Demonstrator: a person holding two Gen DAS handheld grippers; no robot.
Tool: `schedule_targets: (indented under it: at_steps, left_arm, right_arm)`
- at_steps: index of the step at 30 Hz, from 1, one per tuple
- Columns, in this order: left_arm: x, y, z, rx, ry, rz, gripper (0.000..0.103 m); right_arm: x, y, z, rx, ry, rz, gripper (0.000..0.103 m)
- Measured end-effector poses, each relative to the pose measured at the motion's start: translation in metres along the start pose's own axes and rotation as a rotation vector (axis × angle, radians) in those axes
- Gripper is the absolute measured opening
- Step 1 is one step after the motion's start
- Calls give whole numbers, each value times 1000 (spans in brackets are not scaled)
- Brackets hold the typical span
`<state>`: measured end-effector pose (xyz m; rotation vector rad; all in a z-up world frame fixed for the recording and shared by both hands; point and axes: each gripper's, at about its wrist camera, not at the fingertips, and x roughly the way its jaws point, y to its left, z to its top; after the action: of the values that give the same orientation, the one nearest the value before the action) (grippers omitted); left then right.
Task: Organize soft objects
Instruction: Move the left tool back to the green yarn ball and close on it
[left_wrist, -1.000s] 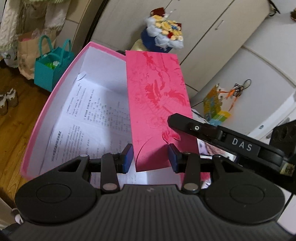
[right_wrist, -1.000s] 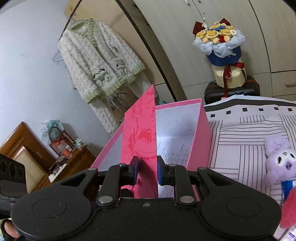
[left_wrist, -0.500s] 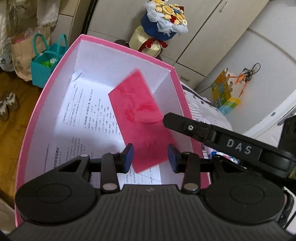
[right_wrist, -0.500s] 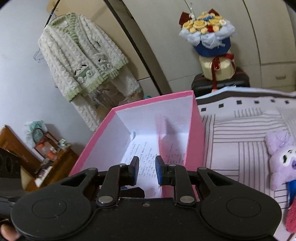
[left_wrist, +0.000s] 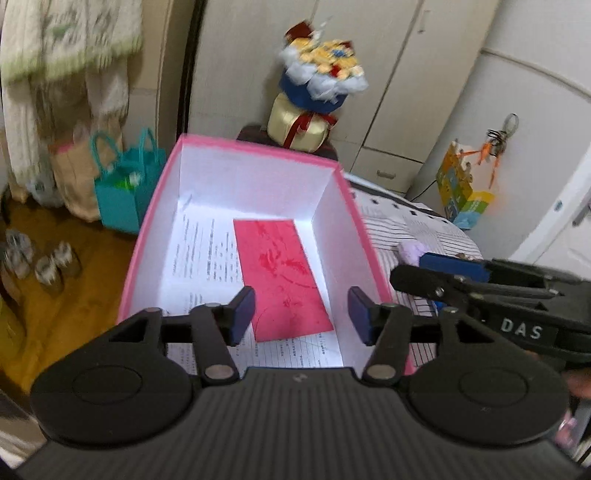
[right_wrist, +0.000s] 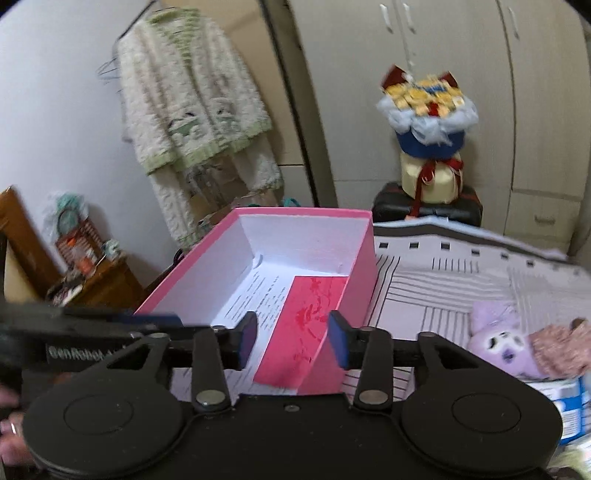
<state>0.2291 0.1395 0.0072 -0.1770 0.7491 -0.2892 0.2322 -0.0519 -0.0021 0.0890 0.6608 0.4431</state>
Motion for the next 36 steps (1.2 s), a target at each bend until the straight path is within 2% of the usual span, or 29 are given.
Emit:
schedule_targets:
  at_steps: [2, 10, 12, 15, 18, 21, 27, 36]
  left_arm:
    - [-19, -11, -3, 48, -35, 3, 63]
    - [-74, -55, -31, 179, -130, -37, 80]
    - [-82, -66, -39, 189, -148, -55, 82]
    - [-89, -83, -50, 220, -158, -73, 83]
    - [-92, -101, -61, 260, -158, -76, 93]
    - [-89, -118, -73, 302, -155, -96, 95]
    - [-67, -154, -88, 340, -104, -164, 96]
    - [-10, -195, -104, 348, 18, -270, 94]
  right_arm:
    - [-19, 3, -2, -33, -14, 19, 66]
    - [-87, 7, -30, -146, -45, 41, 77]
    - [-103, 5, -40, -167, -52, 53, 85]
    - [-125, 2, -55, -206, -68, 46, 86]
    - [-147, -3, -72, -242, -78, 32, 90]
    - [-164, -15, -88, -248, -77, 17, 93]
    - [-182, -45, -121, -241, -68, -77, 94]
    - [-169, -102, -172, -198, -117, -160, 94]
